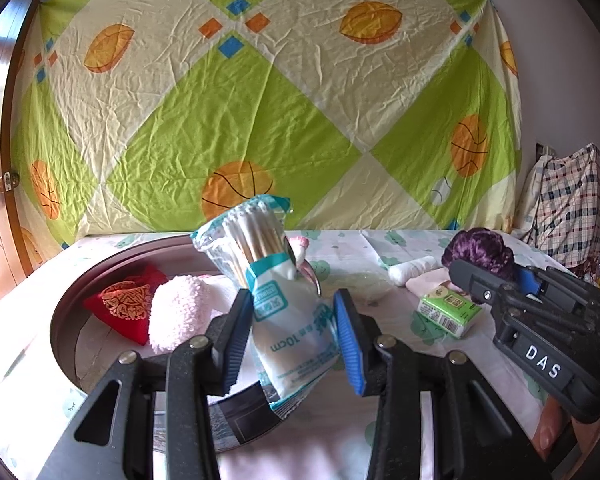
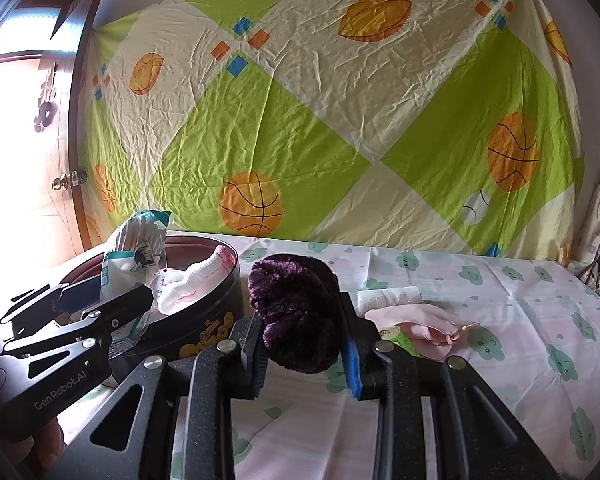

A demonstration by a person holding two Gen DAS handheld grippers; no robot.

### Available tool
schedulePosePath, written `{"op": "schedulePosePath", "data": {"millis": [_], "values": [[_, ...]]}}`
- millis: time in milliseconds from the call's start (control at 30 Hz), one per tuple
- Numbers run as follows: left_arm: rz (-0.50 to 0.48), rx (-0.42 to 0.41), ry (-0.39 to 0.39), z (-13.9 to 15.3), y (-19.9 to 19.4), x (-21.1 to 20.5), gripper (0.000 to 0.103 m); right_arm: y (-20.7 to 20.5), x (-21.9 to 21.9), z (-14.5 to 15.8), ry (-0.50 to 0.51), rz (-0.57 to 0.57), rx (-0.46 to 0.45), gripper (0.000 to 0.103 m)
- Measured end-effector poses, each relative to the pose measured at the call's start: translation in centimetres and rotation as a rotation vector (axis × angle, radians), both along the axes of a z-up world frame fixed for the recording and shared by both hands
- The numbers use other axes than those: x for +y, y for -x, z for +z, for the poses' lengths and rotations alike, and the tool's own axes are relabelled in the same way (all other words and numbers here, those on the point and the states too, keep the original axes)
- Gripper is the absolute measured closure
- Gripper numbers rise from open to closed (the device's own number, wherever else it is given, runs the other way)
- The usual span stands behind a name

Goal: Organize soft objects
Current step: 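Hold the swab bag and pom-pom over the tin with both tools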

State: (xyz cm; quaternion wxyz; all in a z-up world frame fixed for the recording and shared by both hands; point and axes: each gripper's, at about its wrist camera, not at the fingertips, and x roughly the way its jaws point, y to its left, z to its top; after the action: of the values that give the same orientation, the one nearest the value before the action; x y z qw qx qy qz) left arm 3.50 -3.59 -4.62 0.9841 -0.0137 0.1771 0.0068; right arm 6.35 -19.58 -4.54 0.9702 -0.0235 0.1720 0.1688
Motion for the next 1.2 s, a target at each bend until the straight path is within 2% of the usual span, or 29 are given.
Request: {"op": "schedulePosePath", "data": {"millis": [1200], "values": [[0.041, -0.013, 0.031, 0.4, 0.9, 4.0, 0.063, 0.3, 3.5, -0.2, -0.044, 0.121, 0.027, 0.07]]}}
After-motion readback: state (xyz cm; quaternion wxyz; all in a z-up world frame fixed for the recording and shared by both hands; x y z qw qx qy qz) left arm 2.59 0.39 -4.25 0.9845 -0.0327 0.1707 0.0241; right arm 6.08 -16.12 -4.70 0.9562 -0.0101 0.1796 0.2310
